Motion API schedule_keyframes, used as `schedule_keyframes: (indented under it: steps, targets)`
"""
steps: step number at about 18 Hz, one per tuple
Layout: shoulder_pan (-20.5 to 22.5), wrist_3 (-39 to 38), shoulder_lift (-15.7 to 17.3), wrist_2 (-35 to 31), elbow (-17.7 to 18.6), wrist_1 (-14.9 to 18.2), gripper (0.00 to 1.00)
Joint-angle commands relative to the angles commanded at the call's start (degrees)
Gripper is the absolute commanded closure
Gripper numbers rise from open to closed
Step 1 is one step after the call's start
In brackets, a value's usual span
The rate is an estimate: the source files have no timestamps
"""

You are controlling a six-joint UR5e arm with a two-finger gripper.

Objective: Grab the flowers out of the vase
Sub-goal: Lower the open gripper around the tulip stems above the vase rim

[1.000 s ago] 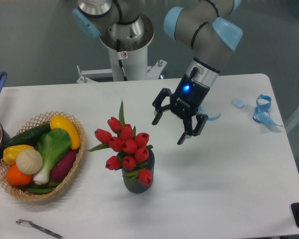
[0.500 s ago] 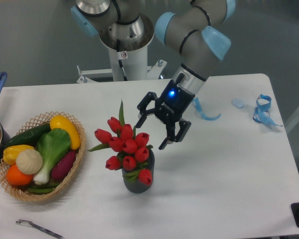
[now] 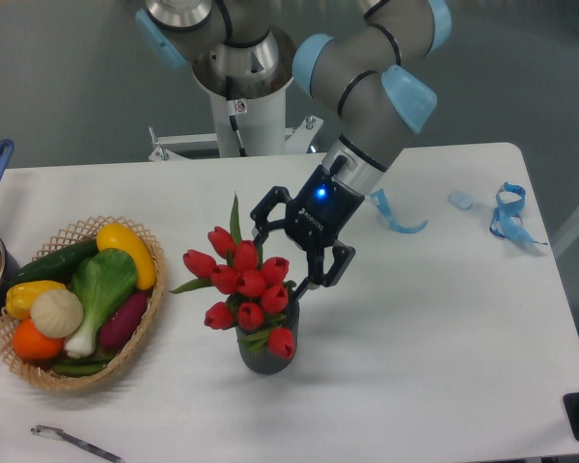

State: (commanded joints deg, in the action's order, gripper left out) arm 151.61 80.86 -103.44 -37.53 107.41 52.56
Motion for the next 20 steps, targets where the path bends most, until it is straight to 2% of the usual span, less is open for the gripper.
schedule_keyframes:
  steps: [4, 7, 12, 17, 18, 20]
  targets:
    - [-1.06, -0.09, -0.79, 0.17, -0.18, -1.58, 0.0]
    - [-1.93, -0.17, -2.46, 0.18, -1.76, -2.81, 0.0]
    - [-2.11, -0.62, -4.05, 0.09, -3.08, -2.9, 0.0]
    - [-2.55, -0.62, -4.22, 0.18, -3.34, -2.9, 0.0]
    - [-2.55, -0.62, -4.22, 0.18, -3.52, -2.9, 0.05]
    - [-2.64, -0.53, -4.4, 0.18, -3.61, -2.9, 0.26]
